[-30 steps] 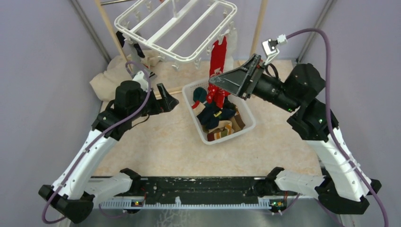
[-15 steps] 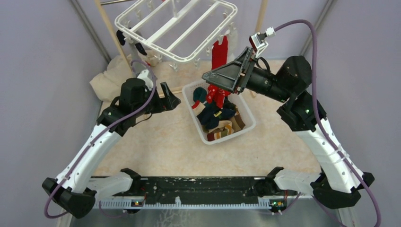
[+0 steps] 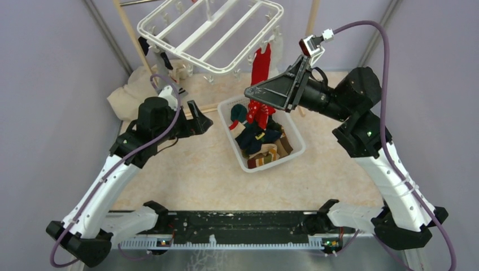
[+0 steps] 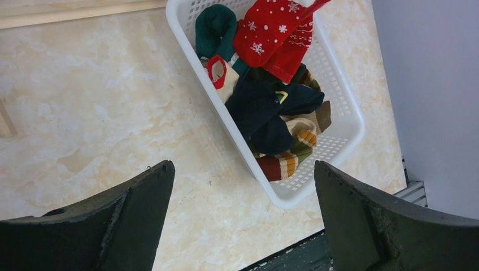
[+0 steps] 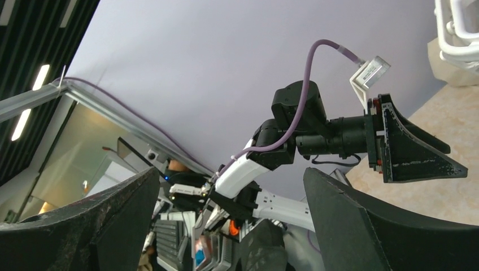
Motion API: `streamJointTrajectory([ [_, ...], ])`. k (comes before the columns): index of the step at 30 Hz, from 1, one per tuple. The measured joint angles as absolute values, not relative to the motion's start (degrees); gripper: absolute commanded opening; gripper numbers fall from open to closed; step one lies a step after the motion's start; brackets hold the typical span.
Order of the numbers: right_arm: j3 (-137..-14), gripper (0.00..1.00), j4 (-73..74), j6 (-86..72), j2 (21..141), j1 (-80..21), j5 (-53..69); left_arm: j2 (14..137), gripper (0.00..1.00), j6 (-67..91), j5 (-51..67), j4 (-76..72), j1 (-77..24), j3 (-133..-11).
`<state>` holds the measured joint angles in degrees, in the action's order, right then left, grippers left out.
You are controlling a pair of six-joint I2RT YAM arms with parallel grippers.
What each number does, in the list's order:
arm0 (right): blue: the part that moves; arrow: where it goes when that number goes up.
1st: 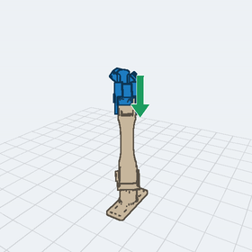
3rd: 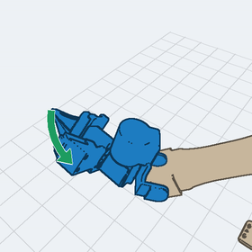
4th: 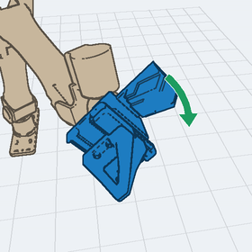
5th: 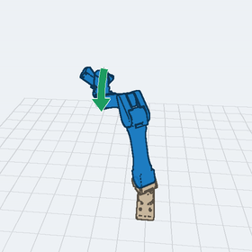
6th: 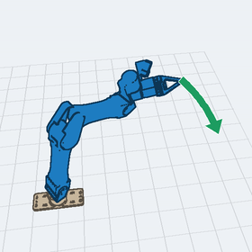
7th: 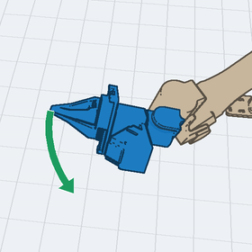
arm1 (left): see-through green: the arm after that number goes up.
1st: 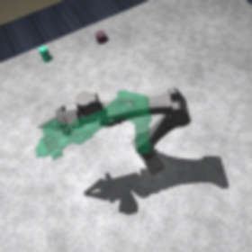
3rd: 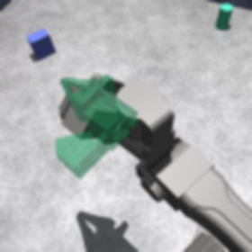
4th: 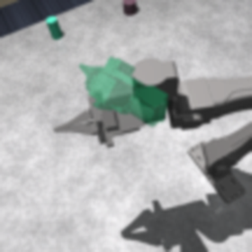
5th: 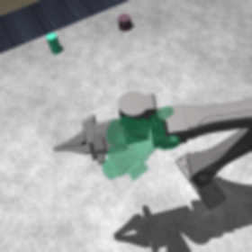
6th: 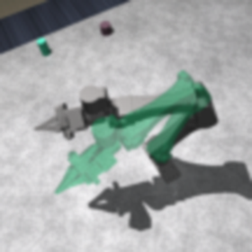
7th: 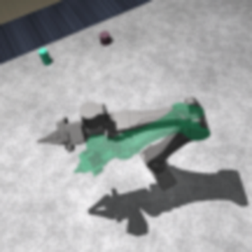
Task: Remove the socks clipped to the hanger
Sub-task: Remove the sock from the hanger.
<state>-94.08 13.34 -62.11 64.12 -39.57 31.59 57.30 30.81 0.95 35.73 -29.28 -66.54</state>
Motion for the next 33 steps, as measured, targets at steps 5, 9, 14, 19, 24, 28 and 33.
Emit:
streamJointTrajectory([
  [5,-93.1,0.98,13.5,-61.5,62.3,-39.6,30.7,58.3,0.99,30.9,1.0,35.8,-29.3,-66.5],
  [9,-90.9,0.98,13.1,-58.7,60.4,-39.6,30.4,58.6,0.99,30.8,1.0,35.7,-29.3,-66.3],
  [14,-81.9,0.95,16.3,-49.6,56.4,-39.6,24.5,58.3,0.99,30.1,0.3,36.0,-29.3,-66.3],
  [19,-72.1,0.95,20.3,-40.9,53.7,-39.5,15.9,56.8,0.99,29.6,-0.4,36.1,-29.3,-66.3],
  [24,-63.2,0.95,23.9,-34.5,50.4,-39.5,5.3,53.0,0.99,29.6,0.1,34.9,-29.3,-63.9],
  [28,-56.9,0.95,24.5,-30.9,49.4,-39.5,-1.9,50.1,0.99,30.4,1.4,34.0,-29.3,-56.8],
  [33,-51.6,0.97,24.9,-28.3,51.9,-39.5,-6.5,49.6,0.99,31.5,2.7,33.6,-29.3,-49.2],
])
